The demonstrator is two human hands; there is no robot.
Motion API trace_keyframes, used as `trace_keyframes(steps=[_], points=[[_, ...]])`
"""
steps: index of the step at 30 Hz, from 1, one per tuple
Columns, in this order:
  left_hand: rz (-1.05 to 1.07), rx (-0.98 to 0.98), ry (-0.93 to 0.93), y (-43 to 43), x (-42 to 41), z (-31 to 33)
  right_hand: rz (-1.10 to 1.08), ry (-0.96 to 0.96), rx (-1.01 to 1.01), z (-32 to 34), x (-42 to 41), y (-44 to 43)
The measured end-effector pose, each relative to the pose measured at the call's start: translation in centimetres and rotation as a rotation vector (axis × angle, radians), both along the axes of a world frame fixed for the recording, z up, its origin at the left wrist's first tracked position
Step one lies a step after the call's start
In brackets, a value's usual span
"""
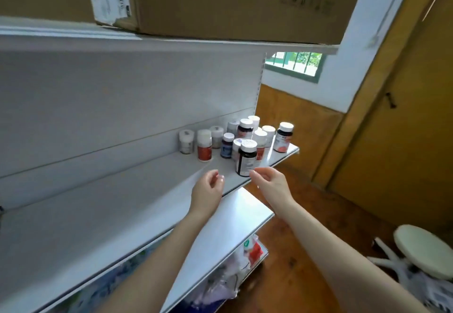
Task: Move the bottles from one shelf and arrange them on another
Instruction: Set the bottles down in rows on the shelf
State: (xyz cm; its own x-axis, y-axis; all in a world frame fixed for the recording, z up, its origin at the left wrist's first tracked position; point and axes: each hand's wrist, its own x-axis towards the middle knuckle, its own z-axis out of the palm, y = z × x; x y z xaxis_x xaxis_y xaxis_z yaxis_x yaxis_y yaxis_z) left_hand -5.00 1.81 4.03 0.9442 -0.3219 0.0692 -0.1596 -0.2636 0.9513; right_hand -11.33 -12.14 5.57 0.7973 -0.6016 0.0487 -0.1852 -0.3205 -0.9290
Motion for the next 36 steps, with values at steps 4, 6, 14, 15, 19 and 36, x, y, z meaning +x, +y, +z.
trace_keyframes(steps=[4, 6, 14, 15, 19, 36], points=[[-0.01, 0.023, 0.042, -4.8, 0.7, -0.5, -0.02, 0.008, -0.004, -0.7, 0.1, -5.1], [-0.027, 0.053, 0.056, -6.5, 1.5, -0.9, -0.017, 0.032, -0.011, -1.5, 0.6, -6.9], [-0.053, 0.118, 0.093, -11.6, 8.2, -3.9, 0.083, 0.148, -0.017, -4.1, 7.2, -11.8], [-0.074, 0.116, 0.101, -12.1, 9.0, -4.1, 0.104, 0.158, -0.002, -4.3, 8.2, -12.2], [-0.108, 0.075, 0.125, -13.6, 11.1, -5.5, 0.205, 0.152, 0.065, -5.2, 10.9, -13.0], [0.105, -0.422, 0.135, -10.6, 4.6, 0.5, 0.716, -0.044, 0.428, 0.8, 9.0, -12.6]])
